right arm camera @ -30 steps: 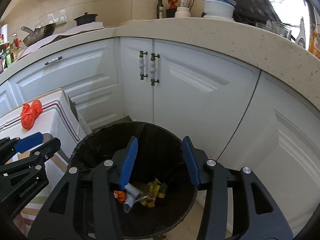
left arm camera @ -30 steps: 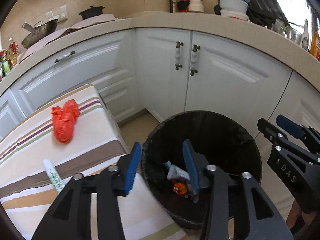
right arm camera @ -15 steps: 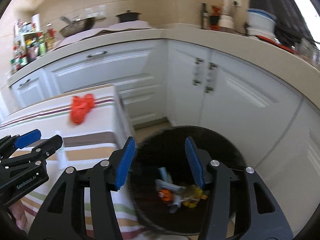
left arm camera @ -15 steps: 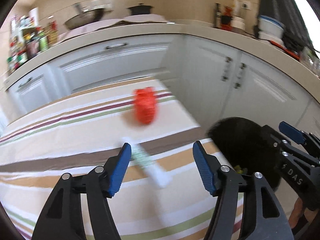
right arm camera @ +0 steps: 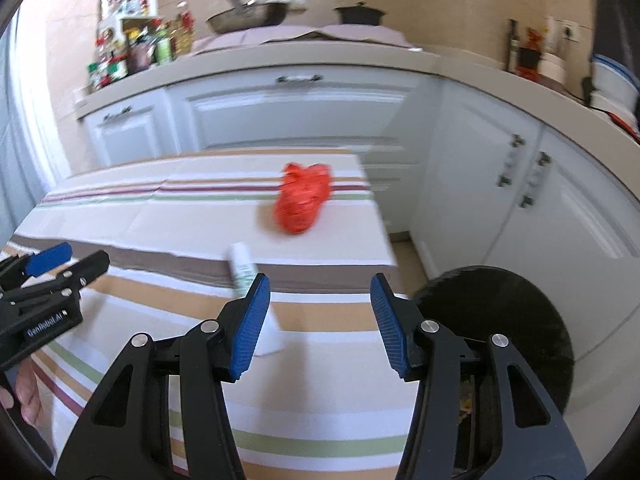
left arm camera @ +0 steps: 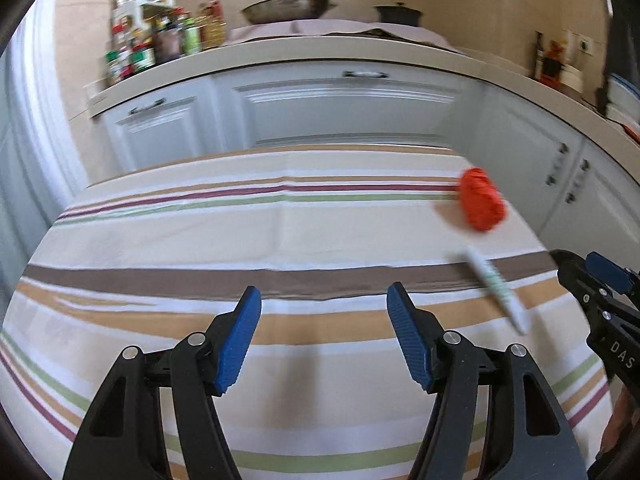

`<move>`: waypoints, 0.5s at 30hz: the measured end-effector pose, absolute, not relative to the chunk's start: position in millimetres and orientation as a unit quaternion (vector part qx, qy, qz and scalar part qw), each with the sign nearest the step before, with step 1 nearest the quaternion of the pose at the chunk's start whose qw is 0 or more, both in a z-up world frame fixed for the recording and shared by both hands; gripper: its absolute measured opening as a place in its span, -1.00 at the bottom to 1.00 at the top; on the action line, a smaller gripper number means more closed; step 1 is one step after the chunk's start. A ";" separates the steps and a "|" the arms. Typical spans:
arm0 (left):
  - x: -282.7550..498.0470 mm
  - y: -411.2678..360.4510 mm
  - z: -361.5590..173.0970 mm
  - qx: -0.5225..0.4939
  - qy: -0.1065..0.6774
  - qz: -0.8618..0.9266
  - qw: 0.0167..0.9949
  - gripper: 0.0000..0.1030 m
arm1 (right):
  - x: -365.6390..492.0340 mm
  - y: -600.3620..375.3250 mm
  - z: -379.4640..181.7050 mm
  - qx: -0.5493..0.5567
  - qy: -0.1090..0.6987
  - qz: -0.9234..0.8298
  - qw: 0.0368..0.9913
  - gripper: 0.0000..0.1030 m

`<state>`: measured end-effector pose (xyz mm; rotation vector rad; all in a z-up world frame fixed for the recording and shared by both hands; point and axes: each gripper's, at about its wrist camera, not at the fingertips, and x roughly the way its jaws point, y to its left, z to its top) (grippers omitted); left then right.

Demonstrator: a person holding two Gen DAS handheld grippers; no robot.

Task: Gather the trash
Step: 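Move both open grippers back toward the red bag and white tube, then grasp the white tube with green print with the right gripper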

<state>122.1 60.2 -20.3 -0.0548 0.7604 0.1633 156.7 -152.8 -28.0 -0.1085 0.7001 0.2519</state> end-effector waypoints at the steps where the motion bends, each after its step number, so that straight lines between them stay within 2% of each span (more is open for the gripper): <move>1: 120.5 67.8 -21.3 -0.030 0.371 0.086 0.924 0.24 | 158.4 -146.4 -30.1 -0.058 0.347 0.128 0.927 -0.01; 15: 113.5 133.1 -33.2 -0.065 0.381 0.132 0.913 0.25 | 184.6 -103.4 -66.0 -0.092 0.430 0.137 0.888 -0.02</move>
